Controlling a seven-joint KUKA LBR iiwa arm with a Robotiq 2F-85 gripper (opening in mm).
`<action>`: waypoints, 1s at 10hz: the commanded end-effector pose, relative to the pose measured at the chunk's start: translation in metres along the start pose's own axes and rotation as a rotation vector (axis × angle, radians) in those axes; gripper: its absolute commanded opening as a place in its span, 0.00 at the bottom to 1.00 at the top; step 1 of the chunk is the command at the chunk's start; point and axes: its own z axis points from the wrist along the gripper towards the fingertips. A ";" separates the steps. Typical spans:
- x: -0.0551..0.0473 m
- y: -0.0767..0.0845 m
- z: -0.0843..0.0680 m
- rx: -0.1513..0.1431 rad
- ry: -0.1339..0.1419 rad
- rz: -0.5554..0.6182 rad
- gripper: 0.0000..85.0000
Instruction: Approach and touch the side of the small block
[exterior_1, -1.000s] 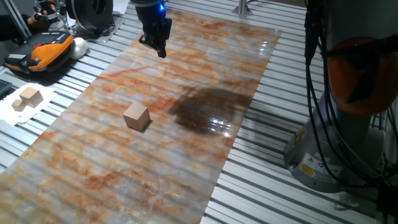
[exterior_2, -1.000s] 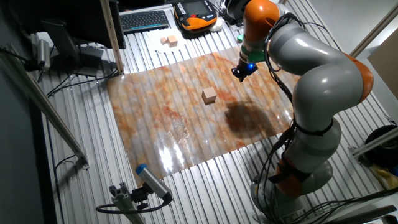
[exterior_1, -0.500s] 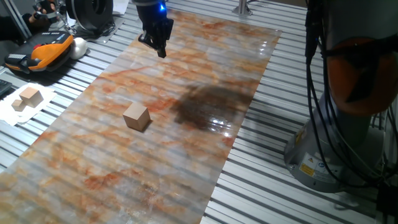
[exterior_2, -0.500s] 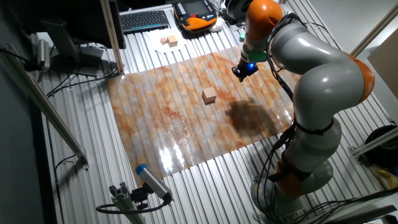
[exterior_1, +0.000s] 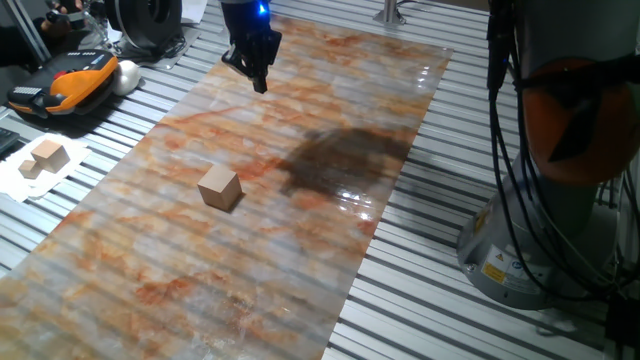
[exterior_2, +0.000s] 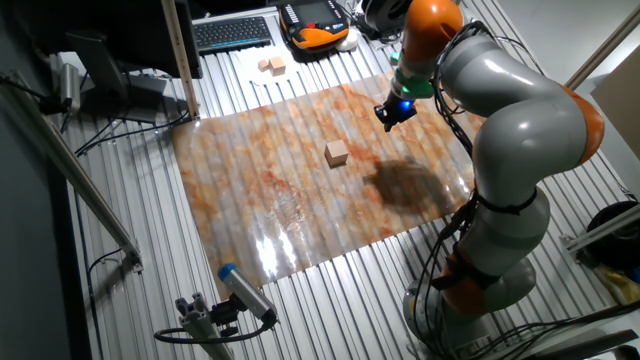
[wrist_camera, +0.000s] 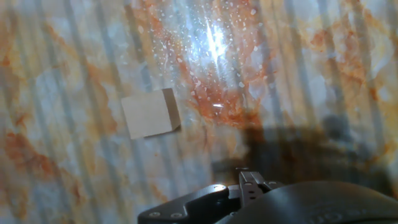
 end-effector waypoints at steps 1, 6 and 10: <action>0.000 0.000 0.000 0.009 0.007 0.010 0.00; 0.000 0.000 0.000 0.022 -0.010 0.070 0.00; 0.000 0.000 0.000 0.025 0.005 0.019 0.00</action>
